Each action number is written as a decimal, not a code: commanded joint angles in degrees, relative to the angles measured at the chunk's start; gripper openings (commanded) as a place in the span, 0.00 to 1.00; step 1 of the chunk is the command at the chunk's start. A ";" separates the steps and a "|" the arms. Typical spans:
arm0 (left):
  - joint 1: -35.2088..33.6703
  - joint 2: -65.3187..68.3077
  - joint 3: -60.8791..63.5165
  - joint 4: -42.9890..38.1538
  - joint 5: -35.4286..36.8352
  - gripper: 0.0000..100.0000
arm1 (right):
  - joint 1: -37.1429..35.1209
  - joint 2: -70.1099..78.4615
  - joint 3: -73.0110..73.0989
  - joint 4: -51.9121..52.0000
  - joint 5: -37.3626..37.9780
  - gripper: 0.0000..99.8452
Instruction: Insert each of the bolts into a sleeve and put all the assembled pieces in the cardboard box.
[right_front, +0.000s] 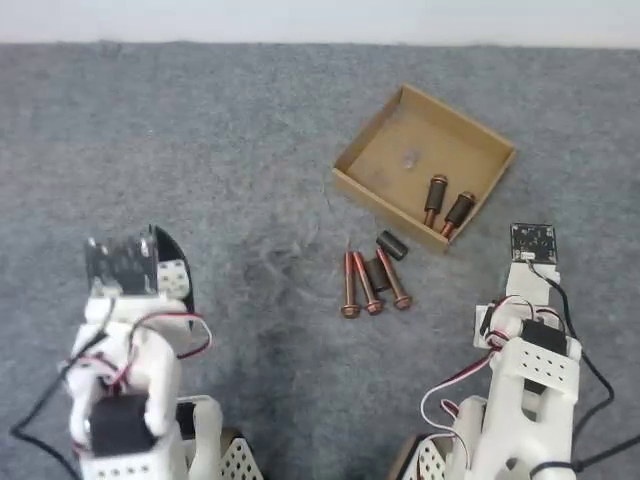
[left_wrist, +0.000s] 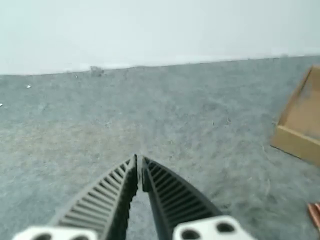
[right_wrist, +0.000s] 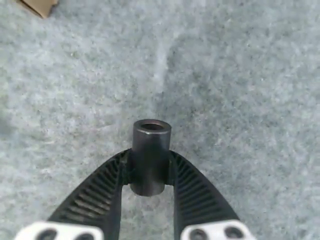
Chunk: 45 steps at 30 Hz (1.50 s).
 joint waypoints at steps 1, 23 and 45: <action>3.16 19.43 -12.88 0.35 -0.18 0.01 | -0.92 -1.98 -0.53 -0.92 0.09 0.01; 35.96 56.00 -17.63 -14.42 19.69 0.02 | -0.84 -1.98 -0.44 -1.01 0.09 0.01; 36.92 90.11 -29.05 -19.87 28.13 0.13 | -0.84 -1.71 -0.44 -2.07 0.09 0.01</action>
